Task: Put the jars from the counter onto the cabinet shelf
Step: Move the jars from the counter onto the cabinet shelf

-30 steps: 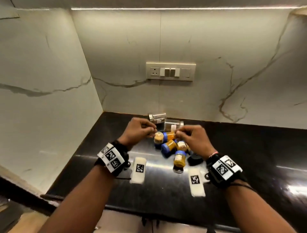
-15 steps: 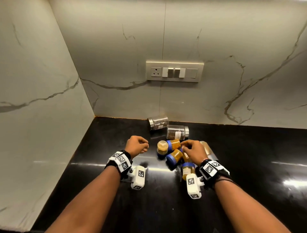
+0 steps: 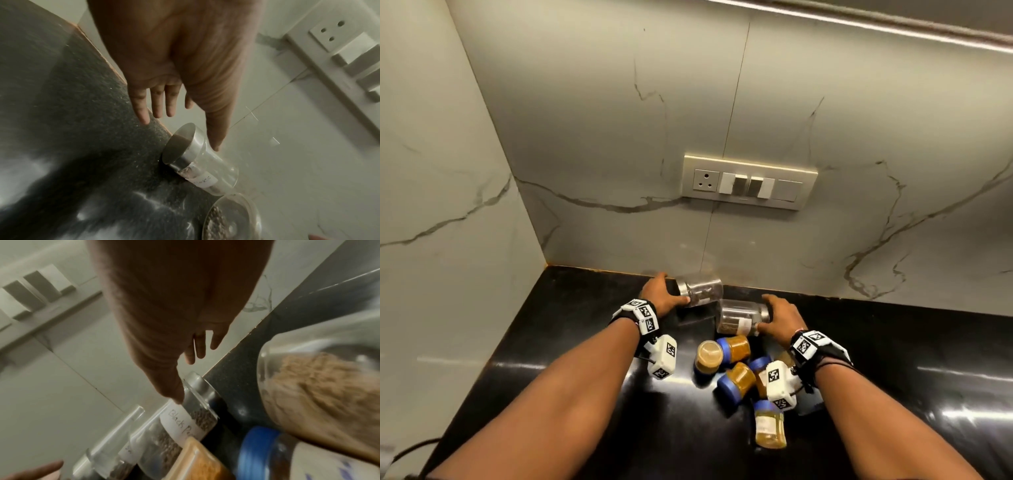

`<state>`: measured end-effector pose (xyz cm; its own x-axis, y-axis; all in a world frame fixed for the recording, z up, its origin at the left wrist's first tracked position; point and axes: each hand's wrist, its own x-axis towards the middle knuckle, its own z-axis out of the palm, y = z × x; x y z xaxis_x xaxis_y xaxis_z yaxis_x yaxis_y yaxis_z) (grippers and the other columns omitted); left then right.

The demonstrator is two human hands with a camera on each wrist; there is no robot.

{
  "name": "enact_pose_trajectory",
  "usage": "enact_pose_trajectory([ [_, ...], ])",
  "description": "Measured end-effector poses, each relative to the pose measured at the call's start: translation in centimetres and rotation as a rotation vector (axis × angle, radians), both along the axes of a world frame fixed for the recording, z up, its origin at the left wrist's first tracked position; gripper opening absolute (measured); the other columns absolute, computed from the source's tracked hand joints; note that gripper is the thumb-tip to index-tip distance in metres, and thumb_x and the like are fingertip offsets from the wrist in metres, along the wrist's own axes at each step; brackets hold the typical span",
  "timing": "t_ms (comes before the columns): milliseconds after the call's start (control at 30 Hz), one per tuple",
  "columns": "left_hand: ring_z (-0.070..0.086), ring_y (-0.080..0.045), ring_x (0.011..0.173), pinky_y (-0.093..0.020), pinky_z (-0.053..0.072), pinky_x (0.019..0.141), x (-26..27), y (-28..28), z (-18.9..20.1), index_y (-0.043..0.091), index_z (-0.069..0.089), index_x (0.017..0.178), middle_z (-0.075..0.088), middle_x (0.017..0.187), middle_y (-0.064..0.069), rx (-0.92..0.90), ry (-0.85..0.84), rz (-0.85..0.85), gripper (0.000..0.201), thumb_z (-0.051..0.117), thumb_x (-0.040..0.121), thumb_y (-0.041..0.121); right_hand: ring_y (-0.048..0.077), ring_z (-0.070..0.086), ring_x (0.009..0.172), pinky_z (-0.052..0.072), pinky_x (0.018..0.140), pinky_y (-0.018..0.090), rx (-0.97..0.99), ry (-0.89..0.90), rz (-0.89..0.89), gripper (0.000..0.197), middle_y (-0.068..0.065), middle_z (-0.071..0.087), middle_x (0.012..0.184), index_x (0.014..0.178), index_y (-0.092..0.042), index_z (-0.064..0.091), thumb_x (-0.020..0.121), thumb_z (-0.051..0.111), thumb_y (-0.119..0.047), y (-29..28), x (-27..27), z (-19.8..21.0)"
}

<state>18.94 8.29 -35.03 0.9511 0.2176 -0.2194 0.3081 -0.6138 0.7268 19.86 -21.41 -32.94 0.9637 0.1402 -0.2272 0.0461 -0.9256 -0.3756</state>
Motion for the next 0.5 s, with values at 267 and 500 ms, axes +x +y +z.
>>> enact_pose_trajectory([
  [267,0.046,-0.034,0.137,-0.044,0.04,0.113,4.2,-0.7,-1.5,0.017,0.032,0.152,0.048,0.149,-0.013,0.063,0.029,-0.128,0.107,0.091,0.064,0.037,0.032,0.032,0.146,0.029,0.12,0.044,-0.16,0.159,0.183,0.104,0.011,0.037,0.157,0.157,-0.017,0.028,0.069,0.079,-0.041,1.8,3.6,-1.6],
  [500,0.06,-0.03,0.12,-0.037,0.047,0.103,3.5,-0.7,-3.1,0.013,0.052,0.139,0.062,0.132,-0.011,-0.006,-0.007,-0.108,0.085,0.091,0.065,0.032,0.031,0.043,0.133,0.042,0.11,0.05,-0.203,0.174,0.23,0.097,0.01,0.041,0.14,0.152,-0.03,0.028,0.072,0.083,-0.025,2.1,3.6,-2.6],
])
